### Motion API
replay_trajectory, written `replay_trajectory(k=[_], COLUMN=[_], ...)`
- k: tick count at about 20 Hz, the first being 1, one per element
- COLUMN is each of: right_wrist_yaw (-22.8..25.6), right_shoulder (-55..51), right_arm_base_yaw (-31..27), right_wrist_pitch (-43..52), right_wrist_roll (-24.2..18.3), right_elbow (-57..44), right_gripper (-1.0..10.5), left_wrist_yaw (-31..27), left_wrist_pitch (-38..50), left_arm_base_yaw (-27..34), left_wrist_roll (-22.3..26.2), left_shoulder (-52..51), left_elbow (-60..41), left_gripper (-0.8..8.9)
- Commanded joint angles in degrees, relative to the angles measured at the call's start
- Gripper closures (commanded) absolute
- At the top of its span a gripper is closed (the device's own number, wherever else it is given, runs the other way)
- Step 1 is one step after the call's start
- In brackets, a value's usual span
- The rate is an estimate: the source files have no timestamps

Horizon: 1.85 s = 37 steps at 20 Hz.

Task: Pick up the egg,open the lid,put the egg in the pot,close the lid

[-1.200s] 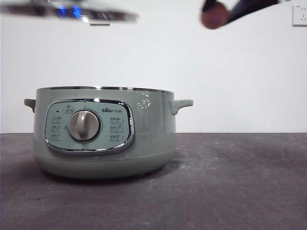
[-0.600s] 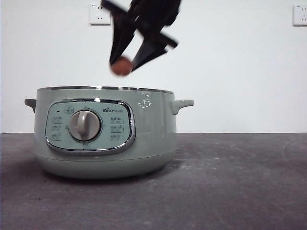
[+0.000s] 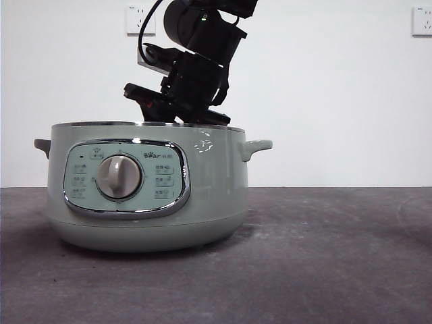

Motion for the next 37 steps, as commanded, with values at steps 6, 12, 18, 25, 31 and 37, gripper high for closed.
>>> replay_trajectory(k=[6, 12, 18, 25, 31, 37], right_wrist_yaw=[2.78, 2.56, 4.98, 14.78, 14.78, 14.78], right_shoulder=[2.36, 2.03, -9.92, -28.39, -35.26, -36.33], right_arm_base_yaw=[1.44, 1.44, 0.59, -6.95, -11.21, -12.63], right_wrist_pitch=[-1.51, -1.44, -8.9, -17.4, -19.43, -21.09], right_wrist_roll=[-2.75, -1.09, 0.07, 5.75, 6.25, 6.25], right_elbow=[0.2, 0.2, 0.22, 0.22, 0.2, 0.22], right_gripper=[6.8, 4.7, 4.8, 4.8, 4.8, 4.8], left_wrist_yaw=[-0.09, -0.09, 0.35, 12.17, 15.93, 16.68], left_wrist_pitch=[2.6, 1.36, 2.73, 10.75, 16.83, 20.92], left_arm_base_yaw=[0.02, 0.02, 0.02, 0.02, -0.28, -1.77], left_wrist_roll=[0.68, 0.68, 0.68, -1.4, -4.42, -6.78], left_shoulder=[-0.13, 0.44, 3.04, 13.14, 24.2, 33.66], left_elbow=[0.61, 0.61, 0.61, 0.61, 0.61, 0.59], left_gripper=[8.21, 8.21, 8.21, 8.22, 8.21, 8.22])
